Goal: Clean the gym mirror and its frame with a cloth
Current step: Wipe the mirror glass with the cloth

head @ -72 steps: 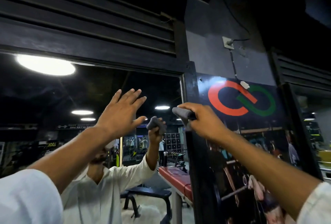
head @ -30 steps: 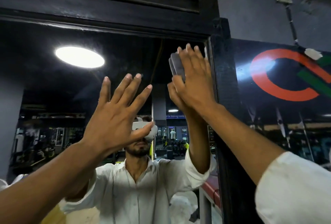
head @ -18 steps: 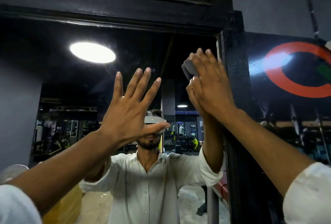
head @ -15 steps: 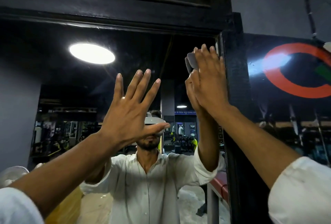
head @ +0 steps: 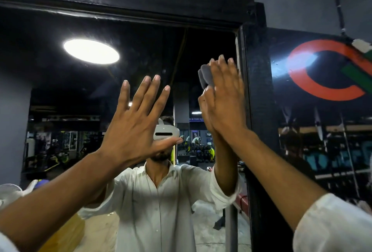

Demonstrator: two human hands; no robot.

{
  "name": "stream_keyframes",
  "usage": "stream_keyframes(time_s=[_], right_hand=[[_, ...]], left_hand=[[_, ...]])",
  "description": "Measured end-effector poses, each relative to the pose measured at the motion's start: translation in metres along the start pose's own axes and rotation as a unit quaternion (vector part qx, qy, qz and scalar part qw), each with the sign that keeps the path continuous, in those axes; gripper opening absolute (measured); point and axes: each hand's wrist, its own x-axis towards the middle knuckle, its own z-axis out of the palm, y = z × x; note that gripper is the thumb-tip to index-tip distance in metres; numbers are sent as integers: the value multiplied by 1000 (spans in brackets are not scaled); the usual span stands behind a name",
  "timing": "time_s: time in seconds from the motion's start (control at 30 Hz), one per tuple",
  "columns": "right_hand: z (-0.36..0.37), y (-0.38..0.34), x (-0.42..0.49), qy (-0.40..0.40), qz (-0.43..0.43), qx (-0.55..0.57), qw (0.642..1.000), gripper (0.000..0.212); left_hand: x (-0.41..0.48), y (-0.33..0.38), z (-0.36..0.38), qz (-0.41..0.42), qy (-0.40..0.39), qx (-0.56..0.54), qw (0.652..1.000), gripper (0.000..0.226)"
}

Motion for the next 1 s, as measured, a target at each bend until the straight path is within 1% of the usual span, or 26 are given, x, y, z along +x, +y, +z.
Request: stream_keyframes(time_s=[0.1,0.2,0.27,0.3,0.37,0.43,0.47,0.5,0.53,0.6,0.67,0.7,0.73,0.77,0.8,0.9,0.93,0.97,1.0], right_hand=[[-2,-15,-57,-28,-28,-2,999,68],[-13,-9,-129,-65,-94,-18,993,70],[-21,5,-150,-80,-136,-41,987,70],[-23,10,-147,-79,-139,-39,986,70],[-23,10,-128,-69,-107,-19,992,75],[-20,1,-107,-52,-38,6,998,79],[-17,-5,-103,-45,-12,9,999,78],[-14,-10,-103,-40,-3,8,999,74],[-12,-14,-109,-40,-12,8,999,71],[-9,-15,-129,-56,-75,0,996,69],[-11,-7,-153,-81,-164,-38,982,76],[-13,0,-158,-95,-198,-54,974,81],[-15,6,-155,-102,-215,-58,970,83],[-16,11,-145,-98,-210,-49,972,80],[-14,12,-129,-86,-186,-35,978,74],[-5,-5,-66,-29,-60,-6,998,65],[0,-19,-51,-18,-36,-8,999,63],[6,-35,-43,-13,-29,-14,999,62],[12,-51,-41,-16,-41,-22,999,61]], left_hand=[[-2,0,-1,2,3,-4,1000,114],[-7,2,-1,1,1,-7,1000,110],[-12,3,-2,6,2,-12,1000,106],[-13,3,-2,9,6,-15,1000,104],[-14,2,-2,12,14,-18,1000,99],[-15,1,-2,11,20,-19,1000,96],[-15,1,-2,7,23,-19,1000,95],[-16,1,-2,2,25,-20,999,94],[-15,1,-2,-2,25,-21,999,94],[-16,3,-4,-8,26,-31,999,94],[-19,0,-7,-16,28,-43,999,96],[-23,-6,-8,-20,28,-41,999,97],[-27,-15,-10,-25,26,-33,999,99],[-31,-28,-11,-32,21,-22,999,100],[-35,-41,-11,-42,14,-14,999,101],[-42,-71,-11,-61,3,-12,998,101],[-42,-75,-11,-57,2,-12,998,100],[-42,-75,-10,-52,1,-13,999,100],[-41,-75,-10,-49,2,-15,999,100]])
